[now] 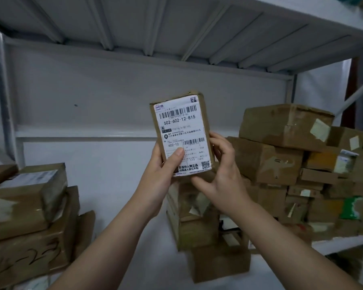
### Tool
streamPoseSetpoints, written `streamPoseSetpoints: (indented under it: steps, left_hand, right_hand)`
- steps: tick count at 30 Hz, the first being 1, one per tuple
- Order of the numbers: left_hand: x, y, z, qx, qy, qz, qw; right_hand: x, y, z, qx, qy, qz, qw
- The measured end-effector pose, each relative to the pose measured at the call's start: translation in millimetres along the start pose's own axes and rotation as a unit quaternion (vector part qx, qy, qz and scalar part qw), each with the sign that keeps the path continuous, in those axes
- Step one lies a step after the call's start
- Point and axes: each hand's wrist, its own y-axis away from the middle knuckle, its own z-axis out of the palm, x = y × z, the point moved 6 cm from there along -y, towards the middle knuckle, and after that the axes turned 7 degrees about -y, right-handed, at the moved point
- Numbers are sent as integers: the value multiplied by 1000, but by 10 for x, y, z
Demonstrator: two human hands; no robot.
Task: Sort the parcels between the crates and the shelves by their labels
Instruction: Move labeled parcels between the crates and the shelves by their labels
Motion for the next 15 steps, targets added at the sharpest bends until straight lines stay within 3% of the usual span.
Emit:
streamPoseSetpoints:
  steps: [6,10,15]
  left_hand:
    - [144,242,-398,25,-54,13,998]
    - [224,456,-702,71,-154,13,985]
    - [290,875,-1047,93,-231,23,968]
  right_hand:
    - [-220,30,369,-12,-27,5,1000]
    - [-394,91,628,-8,-79,5,997]
    - [-488,212,1039,-38,-157,88,983]
